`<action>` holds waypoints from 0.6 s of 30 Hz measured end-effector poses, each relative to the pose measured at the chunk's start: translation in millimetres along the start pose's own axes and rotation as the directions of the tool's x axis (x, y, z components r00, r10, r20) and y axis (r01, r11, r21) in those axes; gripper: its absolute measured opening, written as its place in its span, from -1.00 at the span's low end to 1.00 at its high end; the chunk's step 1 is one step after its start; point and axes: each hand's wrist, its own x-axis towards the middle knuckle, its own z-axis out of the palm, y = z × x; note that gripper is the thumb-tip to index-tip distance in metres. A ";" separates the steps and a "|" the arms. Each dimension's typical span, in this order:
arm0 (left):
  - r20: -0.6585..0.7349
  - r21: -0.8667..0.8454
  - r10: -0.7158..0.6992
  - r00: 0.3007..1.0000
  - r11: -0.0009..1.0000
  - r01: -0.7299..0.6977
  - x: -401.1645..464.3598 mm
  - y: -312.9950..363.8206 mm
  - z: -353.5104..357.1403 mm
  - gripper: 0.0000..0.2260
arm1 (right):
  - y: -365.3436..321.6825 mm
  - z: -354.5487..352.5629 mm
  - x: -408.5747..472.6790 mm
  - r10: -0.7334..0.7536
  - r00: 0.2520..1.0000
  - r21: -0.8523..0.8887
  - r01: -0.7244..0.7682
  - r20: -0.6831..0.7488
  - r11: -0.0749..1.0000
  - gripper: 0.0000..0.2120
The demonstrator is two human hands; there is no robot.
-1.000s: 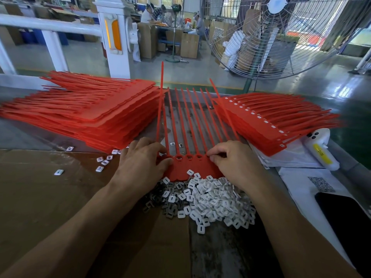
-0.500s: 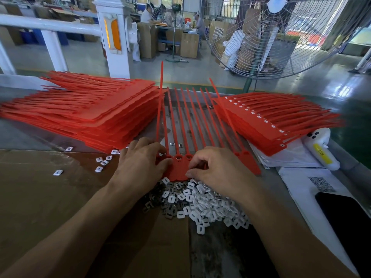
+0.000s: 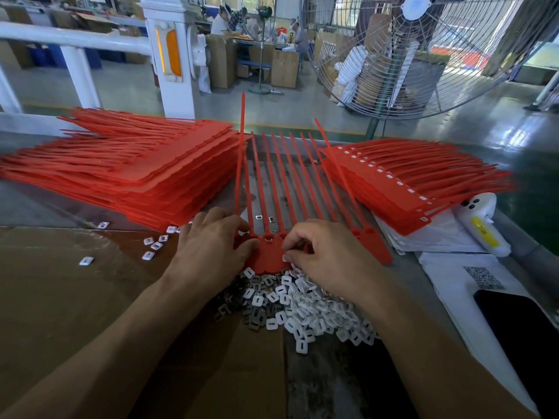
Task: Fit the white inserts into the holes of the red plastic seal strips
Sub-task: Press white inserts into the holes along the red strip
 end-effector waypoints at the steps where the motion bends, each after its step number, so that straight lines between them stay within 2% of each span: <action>1: 0.000 -0.003 0.003 1.000 1.000 -0.003 -0.1 -0.3 0.2 -0.66 | -0.6 -1.0 -0.2 -0.016 1.000 0.000 0.016 -0.005 1.000 -0.96; 5: 0.004 -0.004 0.010 1.000 1.000 -0.010 0.2 -0.9 0.4 -0.66 | -6.8 -4.2 -2.6 -0.115 0.987 0.027 0.113 0.108 0.993 -0.96; 8: -0.003 0.002 0.009 1.000 1.000 -0.009 0.4 -0.6 0.6 -0.66 | -13.6 -1.3 -3.2 -0.168 0.966 -0.022 0.176 0.199 0.984 -0.93; 18: -0.013 0.008 0.012 1.000 1.000 -0.012 0.5 0.2 0.6 -0.67 | -20.3 4.4 -2.1 -0.188 0.960 -0.129 0.218 0.208 0.967 -0.95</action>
